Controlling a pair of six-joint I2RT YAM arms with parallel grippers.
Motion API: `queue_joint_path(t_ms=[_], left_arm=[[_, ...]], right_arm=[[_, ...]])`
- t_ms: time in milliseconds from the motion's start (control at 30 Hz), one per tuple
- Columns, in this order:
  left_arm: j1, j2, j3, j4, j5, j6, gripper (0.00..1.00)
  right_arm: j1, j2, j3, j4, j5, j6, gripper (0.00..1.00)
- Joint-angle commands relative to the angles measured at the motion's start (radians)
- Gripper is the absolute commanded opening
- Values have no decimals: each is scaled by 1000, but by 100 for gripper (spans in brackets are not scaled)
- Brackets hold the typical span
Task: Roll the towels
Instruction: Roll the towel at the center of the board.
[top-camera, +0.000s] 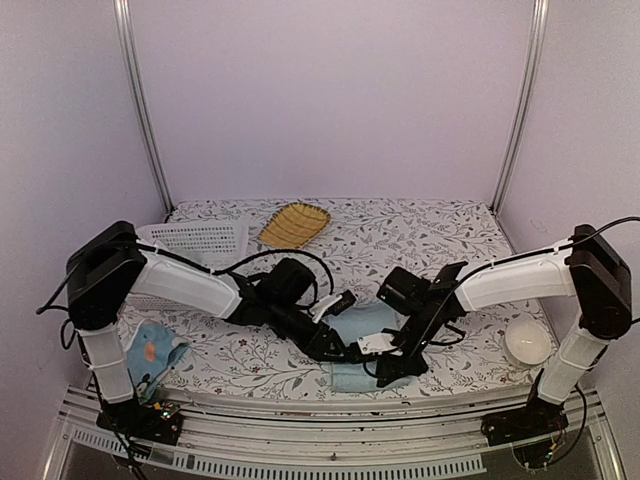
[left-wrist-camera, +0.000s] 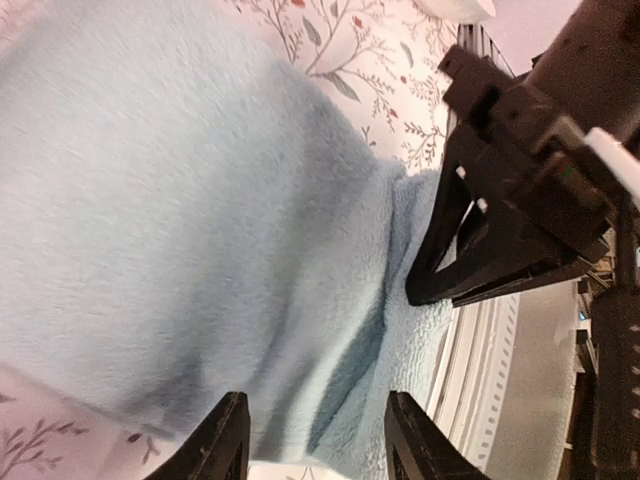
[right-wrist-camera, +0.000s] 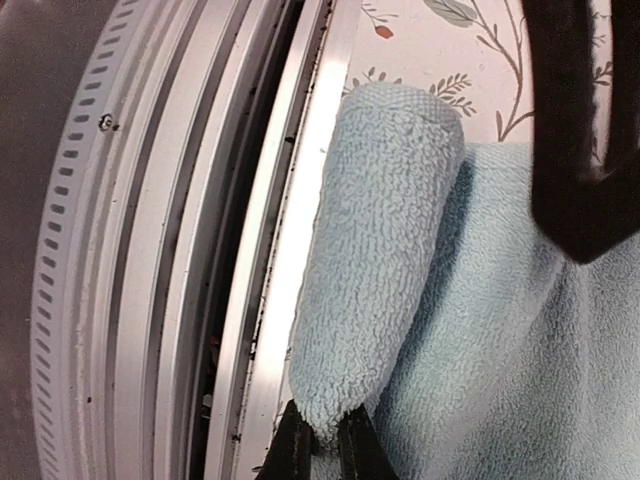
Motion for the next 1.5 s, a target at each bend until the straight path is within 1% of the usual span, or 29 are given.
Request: queue_joint_path(t_ms=[0, 100, 167, 233, 300, 400, 467, 533, 667, 733, 867, 967, 1033, 1100, 1167, 1200, 1267, 1300, 1367, 1467], left_arm=[[20, -139, -111, 171, -227, -19, 49], [13, -239, -251, 312, -359, -101, 49], [-23, -326, -382, 438, -462, -105, 49], [-124, -397, -445, 495, -641, -11, 52], [-250, -423, -461, 508, -840, 92, 54], [-344, -398, -437, 476, -981, 215, 52], [-383, -370, -410, 466, -982, 306, 50], [-410, -329, -354, 415, -971, 389, 49], [-435, -191, -229, 302, -957, 568, 50], [-438, -131, -162, 240, -957, 629, 51], [-440, -61, -113, 195, -915, 726, 51], [-439, -10, -68, 142, -935, 734, 50], [-439, 19, -39, 101, -943, 726, 47], [-439, 23, -30, 93, -943, 721, 43], [-439, 23, -26, 88, -935, 718, 36], [-439, 22, -23, 83, -932, 714, 30], [-439, 23, -18, 71, -927, 702, 24], [-439, 23, -18, 62, -919, 696, 22], [-437, 22, -16, 40, -903, 683, 18], [-427, 12, -4, -13, -842, 650, 14]], right_arm=[[-63, 101, 114, -231, -233, -9, 2], [-130, 200, 203, -325, -321, -37, 3], [-172, 295, 264, -420, -385, -72, 3], [-211, 399, 358, -515, -437, -116, 3], [-240, 501, 420, -602, -473, -154, 3], [-266, 594, 472, -650, -497, -190, 3], [-269, 616, 480, -648, -495, -186, 3], [-269, 626, 480, -644, -496, -185, 3], [-270, 636, 479, -643, -498, -180, 3], [-271, 641, 477, -642, -498, -179, 3], [-270, 648, 473, -635, -499, -173, 3], [-271, 648, 474, -634, -501, -173, 3], [-270, 648, 476, -634, -504, -173, 3], [-270, 646, 481, -636, -510, -173, 4], [-271, 639, 487, -641, -516, -174, 4], [-271, 633, 490, -645, -517, -175, 5], [-273, 608, 492, -650, -517, -176, 6], [-275, 589, 491, -650, -519, -175, 9], [-284, 546, 499, -654, -510, -159, 17], [-323, 453, 532, -687, -496, -153, 31]])
